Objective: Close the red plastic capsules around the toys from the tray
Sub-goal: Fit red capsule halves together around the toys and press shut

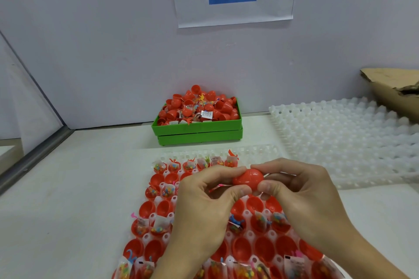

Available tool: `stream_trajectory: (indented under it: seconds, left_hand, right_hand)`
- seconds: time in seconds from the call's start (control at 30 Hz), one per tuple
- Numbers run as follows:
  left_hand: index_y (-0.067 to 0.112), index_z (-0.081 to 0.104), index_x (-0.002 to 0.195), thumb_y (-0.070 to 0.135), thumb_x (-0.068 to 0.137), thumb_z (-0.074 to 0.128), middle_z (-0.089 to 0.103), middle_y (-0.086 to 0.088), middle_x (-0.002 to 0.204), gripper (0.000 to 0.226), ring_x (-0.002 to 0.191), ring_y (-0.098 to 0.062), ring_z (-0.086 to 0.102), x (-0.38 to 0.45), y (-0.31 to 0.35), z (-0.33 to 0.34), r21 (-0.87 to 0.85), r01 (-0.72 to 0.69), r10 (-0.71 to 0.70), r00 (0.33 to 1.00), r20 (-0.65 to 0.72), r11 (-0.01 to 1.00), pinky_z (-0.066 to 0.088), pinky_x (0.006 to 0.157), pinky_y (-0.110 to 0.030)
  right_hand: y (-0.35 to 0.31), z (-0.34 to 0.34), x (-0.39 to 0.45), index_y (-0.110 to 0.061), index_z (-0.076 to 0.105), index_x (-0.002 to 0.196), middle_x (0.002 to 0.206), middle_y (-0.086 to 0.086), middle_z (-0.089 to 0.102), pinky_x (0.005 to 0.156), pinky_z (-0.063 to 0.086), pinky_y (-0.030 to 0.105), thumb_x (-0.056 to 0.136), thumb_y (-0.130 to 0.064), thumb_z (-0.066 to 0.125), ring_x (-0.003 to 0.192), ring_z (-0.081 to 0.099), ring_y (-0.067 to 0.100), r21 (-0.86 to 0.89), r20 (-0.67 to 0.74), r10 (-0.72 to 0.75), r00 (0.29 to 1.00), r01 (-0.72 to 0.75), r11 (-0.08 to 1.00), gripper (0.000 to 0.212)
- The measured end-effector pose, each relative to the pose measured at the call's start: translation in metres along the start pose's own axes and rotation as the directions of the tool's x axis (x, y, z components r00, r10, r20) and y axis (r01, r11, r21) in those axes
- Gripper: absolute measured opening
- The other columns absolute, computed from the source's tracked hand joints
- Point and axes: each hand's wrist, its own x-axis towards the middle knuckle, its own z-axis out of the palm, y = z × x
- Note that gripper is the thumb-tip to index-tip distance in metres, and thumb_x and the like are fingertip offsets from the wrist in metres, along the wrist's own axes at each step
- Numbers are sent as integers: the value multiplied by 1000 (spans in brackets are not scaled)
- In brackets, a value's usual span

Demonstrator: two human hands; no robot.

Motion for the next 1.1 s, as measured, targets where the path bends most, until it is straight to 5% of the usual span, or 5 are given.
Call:
stream_trajectory:
  seconds: [0.37, 0.57, 0.77, 0.9, 1.1]
  left_hand:
    - [32, 77, 88, 8, 70, 85, 74, 18, 81, 31, 76, 0, 71, -3, -2, 4, 160, -100, 111, 992, -65, 982, 56, 70, -15]
    - [24, 62, 102, 21, 80, 61, 65, 10, 89, 22, 79, -8, 61, -1, -11, 2, 526, -472, 506, 858, 89, 707, 50, 71, -23]
    - [8, 70, 96, 19, 82, 67, 70, 0, 92, 18, 85, -16, 62, 1, -18, 1, 525, -569, 572, 801, 178, 633, 49, 80, -24]
    - [14, 74, 108, 29, 74, 78, 69, 6, 107, 37, 102, -1, 61, -1, -10, 2, 461, -462, 432, 885, 177, 758, 43, 94, -10]
    - [30, 70, 116, 30, 77, 78, 70, 7, 119, 40, 116, -8, 63, 1, -1, -2, -119, 90, -71, 985, 158, 989, 53, 96, -27]
  right_hand:
    - [-1, 8, -6, -33, 76, 104, 88, -11, 73, 69, 53, 13, 88, -5, 69, 79, 72, 6, -167, 48, -71, 996, 78, 983, 33]
    - [-1, 18, -9, -55, 73, 89, 86, -13, 77, 75, 54, 13, 80, -3, 77, 85, 73, 3, -9, 113, 47, 992, -46, 999, 53]
    - [0, 16, -7, -42, 79, 84, 86, -4, 78, 74, 57, 18, 79, -8, 74, 87, 74, 11, 124, 108, 121, 987, -134, 983, 35]
    - [4, 8, -4, -33, 80, 91, 89, 2, 78, 70, 55, 16, 86, -5, 67, 88, 75, 15, 197, 93, 156, 983, -172, 965, 31]
    - [11, 6, -1, -22, 76, 109, 109, 11, 75, 86, 57, 28, 79, -39, 77, 106, 70, 27, 405, 233, 127, 964, -215, 889, 34]
